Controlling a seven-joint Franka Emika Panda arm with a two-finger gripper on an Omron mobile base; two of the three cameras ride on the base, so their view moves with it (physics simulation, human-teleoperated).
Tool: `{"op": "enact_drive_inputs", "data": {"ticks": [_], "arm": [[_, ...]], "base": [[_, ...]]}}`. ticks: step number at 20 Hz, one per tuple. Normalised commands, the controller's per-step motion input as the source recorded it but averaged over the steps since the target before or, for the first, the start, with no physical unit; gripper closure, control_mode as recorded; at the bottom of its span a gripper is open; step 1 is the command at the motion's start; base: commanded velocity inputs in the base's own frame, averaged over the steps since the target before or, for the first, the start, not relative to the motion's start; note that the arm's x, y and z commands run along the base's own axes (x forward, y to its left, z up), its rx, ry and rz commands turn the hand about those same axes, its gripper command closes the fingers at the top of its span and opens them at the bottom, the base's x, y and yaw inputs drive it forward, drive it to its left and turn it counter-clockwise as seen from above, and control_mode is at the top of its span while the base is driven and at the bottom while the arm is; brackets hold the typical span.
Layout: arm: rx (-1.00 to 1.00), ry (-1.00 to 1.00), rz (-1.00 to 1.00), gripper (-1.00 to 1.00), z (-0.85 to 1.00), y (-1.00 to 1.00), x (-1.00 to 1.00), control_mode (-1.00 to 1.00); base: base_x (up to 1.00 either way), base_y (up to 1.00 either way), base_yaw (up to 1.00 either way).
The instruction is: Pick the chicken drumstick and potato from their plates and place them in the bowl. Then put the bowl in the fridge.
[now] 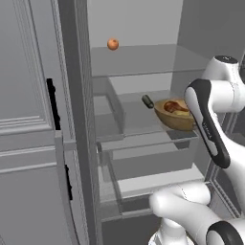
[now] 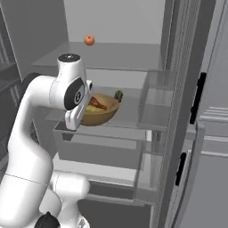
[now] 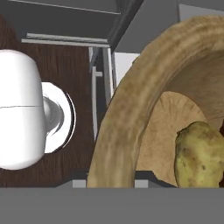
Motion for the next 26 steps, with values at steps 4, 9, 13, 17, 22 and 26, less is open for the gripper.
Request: {"op": "enact_drive_inputs", "data": {"ticks": [4,9,13,17,22,26], "arm": [[0.0,0.0,0.0,1.0,0.0,0.0,0.0,1.0],[0.0,0.0,0.0,1.0,0.0,0.0,0.0,1.0],[0.0,0.0,0.0,1.0,0.0,0.0,0.0,1.0],[-0.01,0.0,0.05,1.0,-0.34,0.07,0.03,-1.0],[-0.01,0.0,0.16,1.0,-0.64,0.44,0.42,-1.0],[0.03,0.0,0.21,1.0,-0.48,0.09,0.97,-1.0]], "base": [[0.65,0.03,-0.08],[0.42,0.02,0.0],[0.05,0.0,0.0],[0.08,0.0,0.0],[0.0,0.0,0.0],[0.0,0.0,0.0]]}}
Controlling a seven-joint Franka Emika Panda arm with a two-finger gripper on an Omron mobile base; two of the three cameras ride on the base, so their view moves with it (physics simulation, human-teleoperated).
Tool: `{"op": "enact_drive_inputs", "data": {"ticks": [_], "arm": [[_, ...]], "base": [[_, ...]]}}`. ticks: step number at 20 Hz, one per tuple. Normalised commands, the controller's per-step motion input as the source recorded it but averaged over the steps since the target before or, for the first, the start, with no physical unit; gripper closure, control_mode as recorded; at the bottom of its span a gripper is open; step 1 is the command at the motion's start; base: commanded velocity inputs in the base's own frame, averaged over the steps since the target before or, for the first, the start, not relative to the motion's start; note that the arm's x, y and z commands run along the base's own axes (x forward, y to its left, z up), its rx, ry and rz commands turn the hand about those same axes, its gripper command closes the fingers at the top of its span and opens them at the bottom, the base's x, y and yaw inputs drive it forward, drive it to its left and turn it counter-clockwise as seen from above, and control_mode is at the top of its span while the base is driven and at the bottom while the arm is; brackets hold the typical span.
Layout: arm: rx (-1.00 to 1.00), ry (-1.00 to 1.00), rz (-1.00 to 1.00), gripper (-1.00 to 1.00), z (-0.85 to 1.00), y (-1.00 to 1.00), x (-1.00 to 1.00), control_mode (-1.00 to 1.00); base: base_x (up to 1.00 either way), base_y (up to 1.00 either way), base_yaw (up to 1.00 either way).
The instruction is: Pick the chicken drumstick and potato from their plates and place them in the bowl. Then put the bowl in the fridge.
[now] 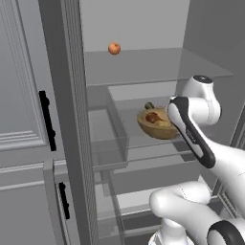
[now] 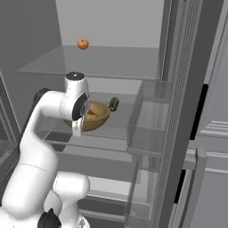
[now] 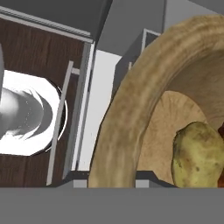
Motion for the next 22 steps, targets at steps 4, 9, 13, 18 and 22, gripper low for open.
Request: {"op": "enact_drive_inputs", "data": {"ticks": [4,9,13,18,22], "arm": [[0.0,0.0,0.16,1.0,-0.58,0.2,0.85,-1.0],[0.0,0.0,0.11,1.0,-0.57,0.3,0.61,-1.0],[0.0,0.0,0.06,1.0,-0.38,0.08,0.62,-1.0],[0.0,0.0,0.02,1.0,-0.31,0.02,0.6,-1.0],[0.0,0.0,0.0,1.0,-0.14,0.06,0.48,-1.0]], "base": [[0.0,0.0,0.0],[0.0,0.0,0.0],[0.0,0.0,0.0],[0.0,0.0,0.0],[0.0,0.0,0.0]]}}
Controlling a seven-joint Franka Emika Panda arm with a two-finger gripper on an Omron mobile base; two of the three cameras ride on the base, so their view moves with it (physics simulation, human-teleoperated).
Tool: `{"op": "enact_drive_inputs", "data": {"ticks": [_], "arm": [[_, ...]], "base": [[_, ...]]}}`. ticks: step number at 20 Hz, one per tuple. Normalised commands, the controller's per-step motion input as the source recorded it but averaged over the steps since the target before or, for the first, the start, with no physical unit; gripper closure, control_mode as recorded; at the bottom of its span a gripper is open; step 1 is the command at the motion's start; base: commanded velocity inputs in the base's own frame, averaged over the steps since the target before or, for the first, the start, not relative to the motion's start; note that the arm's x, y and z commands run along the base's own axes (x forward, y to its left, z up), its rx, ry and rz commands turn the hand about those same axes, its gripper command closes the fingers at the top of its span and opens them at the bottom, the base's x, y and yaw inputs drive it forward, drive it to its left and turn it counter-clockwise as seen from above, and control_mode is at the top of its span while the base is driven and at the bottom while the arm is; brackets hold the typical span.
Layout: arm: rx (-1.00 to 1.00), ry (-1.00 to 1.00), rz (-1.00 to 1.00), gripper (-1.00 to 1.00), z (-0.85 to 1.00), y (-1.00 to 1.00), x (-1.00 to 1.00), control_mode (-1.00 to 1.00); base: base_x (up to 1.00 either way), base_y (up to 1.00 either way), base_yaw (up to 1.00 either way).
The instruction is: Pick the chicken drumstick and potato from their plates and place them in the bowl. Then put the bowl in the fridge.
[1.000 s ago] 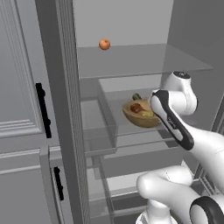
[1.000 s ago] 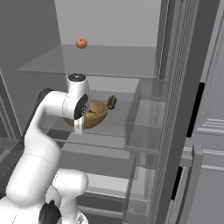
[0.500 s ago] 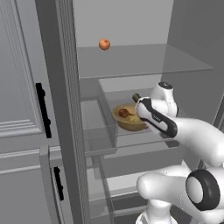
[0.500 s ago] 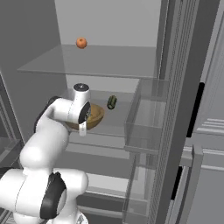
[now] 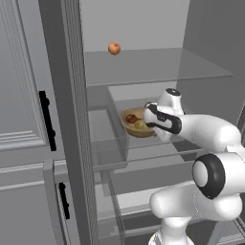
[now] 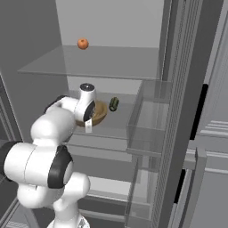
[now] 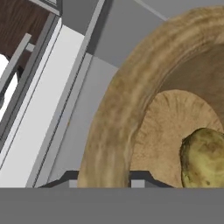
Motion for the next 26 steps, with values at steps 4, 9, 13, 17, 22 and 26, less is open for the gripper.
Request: {"op": "enact_drive_inputs", "data": {"ticks": [4,9,13,17,22,26], "arm": [[0.0,-0.01,0.0,-1.0,-0.02,0.09,0.11,-1.0],[0.01,-0.23,-0.01,-1.0,0.0,-0.01,-0.19,-1.0],[0.09,-0.3,-0.05,-1.0,0.13,-0.14,-0.48,-1.0],[0.11,-0.07,-0.08,-1.0,0.77,-0.33,-0.92,-1.0],[0.03,0.01,-0.31,-1.0,0.98,0.07,-0.86,-1.0],[0.02,0.02,-0.5,-1.0,0.8,0.06,-1.0,-1.0]], "base": [[0.0,0.0,0.0],[0.0,0.0,0.0],[0.0,0.0,0.0],[0.0,0.0,0.0],[0.0,0.0,0.0],[0.0,0.0,0.0]]}}
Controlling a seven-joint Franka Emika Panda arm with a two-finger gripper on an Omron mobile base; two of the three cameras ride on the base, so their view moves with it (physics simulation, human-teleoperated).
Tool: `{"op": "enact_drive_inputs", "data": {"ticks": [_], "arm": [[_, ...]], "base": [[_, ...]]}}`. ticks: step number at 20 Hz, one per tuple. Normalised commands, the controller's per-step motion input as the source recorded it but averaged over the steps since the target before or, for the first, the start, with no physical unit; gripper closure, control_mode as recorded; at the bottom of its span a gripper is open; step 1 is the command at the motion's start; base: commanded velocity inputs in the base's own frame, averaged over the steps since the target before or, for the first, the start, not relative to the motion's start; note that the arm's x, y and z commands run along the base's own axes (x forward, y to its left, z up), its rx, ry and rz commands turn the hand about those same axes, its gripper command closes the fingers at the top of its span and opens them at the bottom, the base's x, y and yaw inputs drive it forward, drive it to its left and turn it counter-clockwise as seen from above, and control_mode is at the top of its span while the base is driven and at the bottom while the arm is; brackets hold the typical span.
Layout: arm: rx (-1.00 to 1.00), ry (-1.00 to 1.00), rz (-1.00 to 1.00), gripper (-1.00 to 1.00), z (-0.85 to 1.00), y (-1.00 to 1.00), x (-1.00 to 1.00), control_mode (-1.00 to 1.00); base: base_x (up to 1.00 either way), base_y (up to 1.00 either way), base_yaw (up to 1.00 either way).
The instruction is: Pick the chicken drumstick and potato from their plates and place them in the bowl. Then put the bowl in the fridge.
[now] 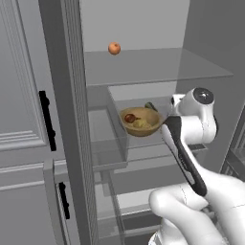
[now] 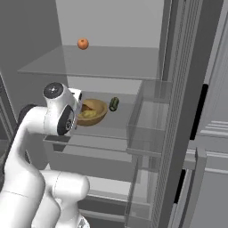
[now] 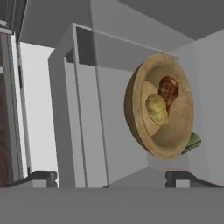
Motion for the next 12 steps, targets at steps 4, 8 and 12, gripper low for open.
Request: {"op": "enact_drive_inputs", "data": {"ticks": [4,8,12], "arm": [[0.15,0.03,-0.57,-1.0,0.8,0.0,-1.0,-1.0],[0.24,0.06,-0.52,-1.0,1.0,-0.08,-0.98,-1.0],[0.28,0.03,-0.39,-1.0,1.0,-0.19,-0.8,-1.0]], "base": [[0.0,0.0,0.0],[0.0,0.0,0.0],[0.0,0.0,0.0]]}}
